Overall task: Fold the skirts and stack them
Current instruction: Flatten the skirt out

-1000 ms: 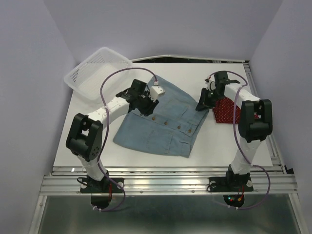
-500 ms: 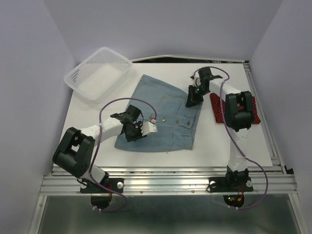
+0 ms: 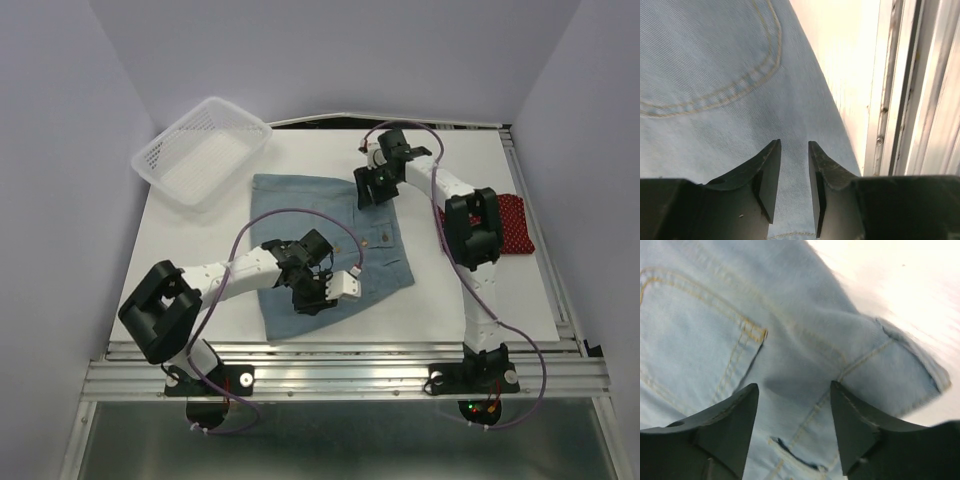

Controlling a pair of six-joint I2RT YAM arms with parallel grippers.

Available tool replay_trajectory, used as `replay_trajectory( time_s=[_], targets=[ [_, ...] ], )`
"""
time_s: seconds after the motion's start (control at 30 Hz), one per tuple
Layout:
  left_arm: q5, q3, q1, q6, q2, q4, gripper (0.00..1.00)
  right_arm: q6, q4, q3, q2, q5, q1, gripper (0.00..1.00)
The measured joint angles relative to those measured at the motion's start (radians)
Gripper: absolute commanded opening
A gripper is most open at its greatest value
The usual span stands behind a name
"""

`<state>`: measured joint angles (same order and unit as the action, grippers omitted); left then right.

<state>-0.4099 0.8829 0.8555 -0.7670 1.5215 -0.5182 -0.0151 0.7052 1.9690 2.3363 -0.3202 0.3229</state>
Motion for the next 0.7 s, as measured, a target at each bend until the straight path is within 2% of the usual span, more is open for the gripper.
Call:
replay_trajectory(
  time_s=[0.1, 0.27, 0.43, 0.57, 0.7],
  targets=[
    [-0.01, 0.048, -0.003, 0.045, -0.014, -0.003, 0.47, -0.101, 0.008, -0.079, -0.085, 0.007, -0.008, 0.69],
    [0.008, 0.056, -0.063, 0.08, -0.103, -0.034, 0.47, -0.315, 0.021, -0.345, -0.408, -0.012, -0.021, 0.56],
    [0.049, -0.005, -0.117, 0.079, -0.165, -0.035, 0.46, -0.487, 0.021, -0.545, -0.645, -0.041, -0.019, 0.49],
    [0.066, -0.025, -0.242, 0.069, -0.077, -0.027, 0.42, -0.545, 0.029, -0.653, -0.639, -0.055, -0.008, 0.48],
    [0.075, 0.022, -0.352, 0.067, 0.07, -0.018, 0.4, -0.566, 0.018, -0.781, -0.598, -0.054, 0.006, 0.47]
  ],
)
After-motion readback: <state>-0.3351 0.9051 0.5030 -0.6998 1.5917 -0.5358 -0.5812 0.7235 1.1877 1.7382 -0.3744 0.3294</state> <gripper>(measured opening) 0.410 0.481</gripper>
